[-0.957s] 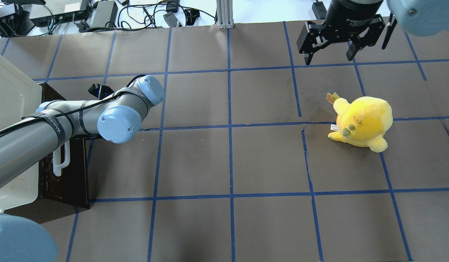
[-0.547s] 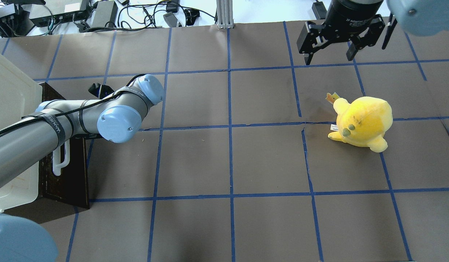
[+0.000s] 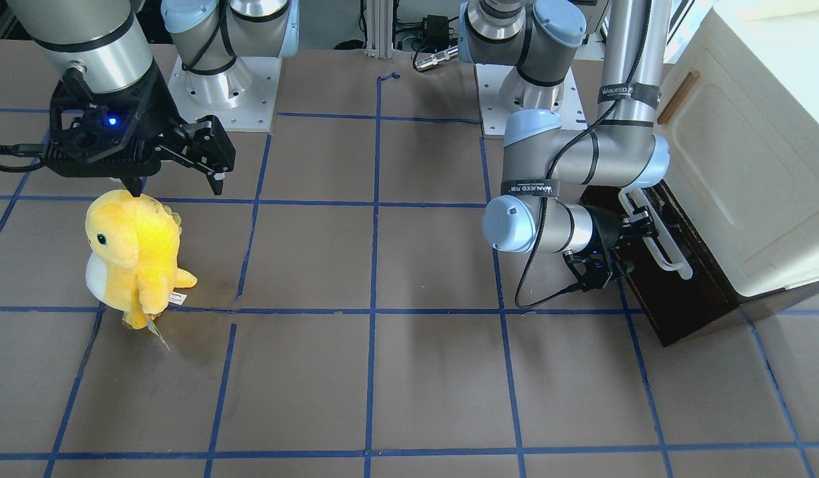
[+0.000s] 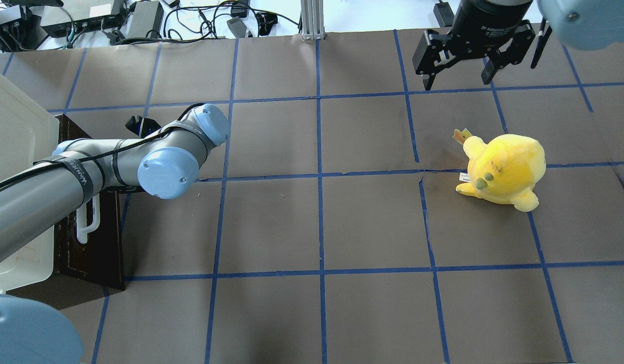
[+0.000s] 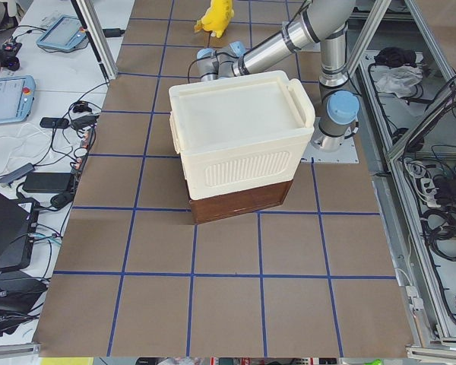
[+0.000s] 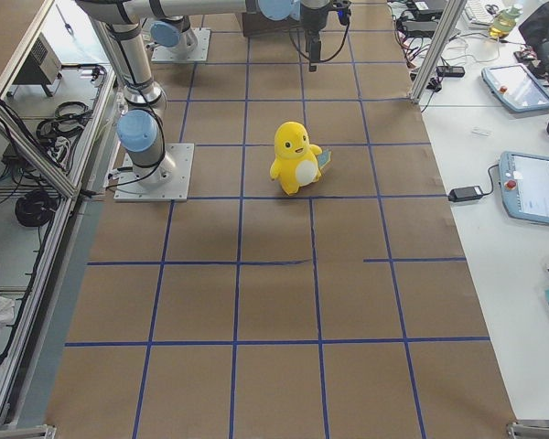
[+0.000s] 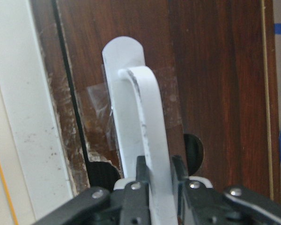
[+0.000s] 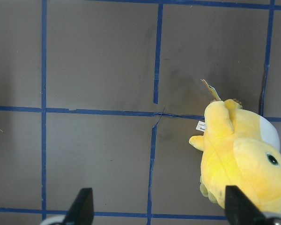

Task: Pull drawer sideways
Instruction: 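Pull the drawer outward by its handle with the left gripper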

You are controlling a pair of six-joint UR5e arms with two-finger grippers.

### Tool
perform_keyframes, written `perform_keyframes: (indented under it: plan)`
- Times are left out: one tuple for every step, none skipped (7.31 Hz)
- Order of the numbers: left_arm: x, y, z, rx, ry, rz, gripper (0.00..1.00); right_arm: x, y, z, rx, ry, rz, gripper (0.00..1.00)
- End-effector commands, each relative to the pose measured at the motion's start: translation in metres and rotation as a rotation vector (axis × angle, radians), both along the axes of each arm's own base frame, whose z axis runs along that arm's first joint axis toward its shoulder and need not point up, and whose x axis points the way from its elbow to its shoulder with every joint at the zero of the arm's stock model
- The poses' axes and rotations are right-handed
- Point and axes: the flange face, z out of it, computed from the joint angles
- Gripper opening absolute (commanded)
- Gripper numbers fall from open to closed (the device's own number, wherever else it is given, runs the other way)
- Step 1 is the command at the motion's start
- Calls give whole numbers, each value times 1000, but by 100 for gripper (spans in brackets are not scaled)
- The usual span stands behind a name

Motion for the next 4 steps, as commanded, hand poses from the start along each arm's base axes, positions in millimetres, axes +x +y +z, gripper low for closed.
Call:
perform_keyframes:
  plan:
    - [-13,-10,13,-6,17,-28,23,0,0,0,0,0,1,100]
    - [-21,-9,13,-9,15,-44,23,0,0,0,0,0,0,100]
    - [-22,-9,12,-6,17,-45,23,0,0,0,0,0,0,100]
    - [-22,-9,11,-5,16,-46,23,0,0,0,0,0,0,100]
